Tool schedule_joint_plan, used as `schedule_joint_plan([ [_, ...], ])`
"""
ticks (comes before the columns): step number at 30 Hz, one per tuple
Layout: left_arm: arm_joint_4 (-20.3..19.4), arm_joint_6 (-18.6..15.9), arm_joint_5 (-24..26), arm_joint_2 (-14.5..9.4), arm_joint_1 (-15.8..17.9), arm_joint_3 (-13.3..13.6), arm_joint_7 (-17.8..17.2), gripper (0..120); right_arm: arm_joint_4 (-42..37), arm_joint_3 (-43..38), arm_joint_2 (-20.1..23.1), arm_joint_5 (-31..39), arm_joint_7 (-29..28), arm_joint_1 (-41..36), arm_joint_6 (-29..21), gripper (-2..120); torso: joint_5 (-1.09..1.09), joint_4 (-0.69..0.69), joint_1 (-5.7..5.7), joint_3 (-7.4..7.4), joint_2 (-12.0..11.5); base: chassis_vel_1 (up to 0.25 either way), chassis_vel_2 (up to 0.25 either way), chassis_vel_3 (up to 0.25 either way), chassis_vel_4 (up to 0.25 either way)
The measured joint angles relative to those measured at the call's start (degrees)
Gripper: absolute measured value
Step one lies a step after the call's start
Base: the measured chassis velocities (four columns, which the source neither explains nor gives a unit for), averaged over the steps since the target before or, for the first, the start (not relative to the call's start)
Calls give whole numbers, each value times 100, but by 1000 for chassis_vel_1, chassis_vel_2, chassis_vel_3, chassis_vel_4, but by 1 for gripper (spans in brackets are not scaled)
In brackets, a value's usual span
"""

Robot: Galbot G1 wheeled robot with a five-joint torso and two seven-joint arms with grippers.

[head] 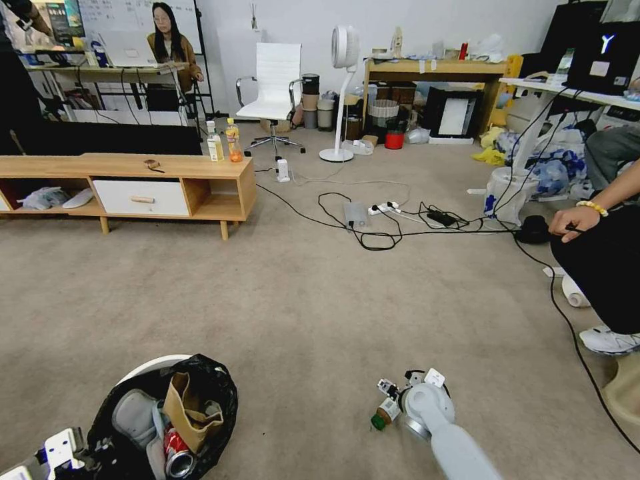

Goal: Pick up the trash bin and place the garbage on the floor into it.

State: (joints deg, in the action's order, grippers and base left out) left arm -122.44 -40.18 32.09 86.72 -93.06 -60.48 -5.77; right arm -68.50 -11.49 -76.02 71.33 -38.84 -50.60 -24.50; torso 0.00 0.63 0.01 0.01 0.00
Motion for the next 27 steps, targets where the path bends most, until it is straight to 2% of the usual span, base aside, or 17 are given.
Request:
schedule_joint_plan([
  [21, 41, 17, 0, -3, -2, 13, 5, 1, 629, -9, -147, -353, 377, 68, 66, 95, 0, 0, 0, 0, 0, 0, 0, 0, 0],
  [27, 81, 30, 0, -14, 27, 39, 11, 1, 756, 14, -210, -489, 446, 105, 87, 85, -7, 4, -1, -2, 1, 0, 0, 0, 0],
])
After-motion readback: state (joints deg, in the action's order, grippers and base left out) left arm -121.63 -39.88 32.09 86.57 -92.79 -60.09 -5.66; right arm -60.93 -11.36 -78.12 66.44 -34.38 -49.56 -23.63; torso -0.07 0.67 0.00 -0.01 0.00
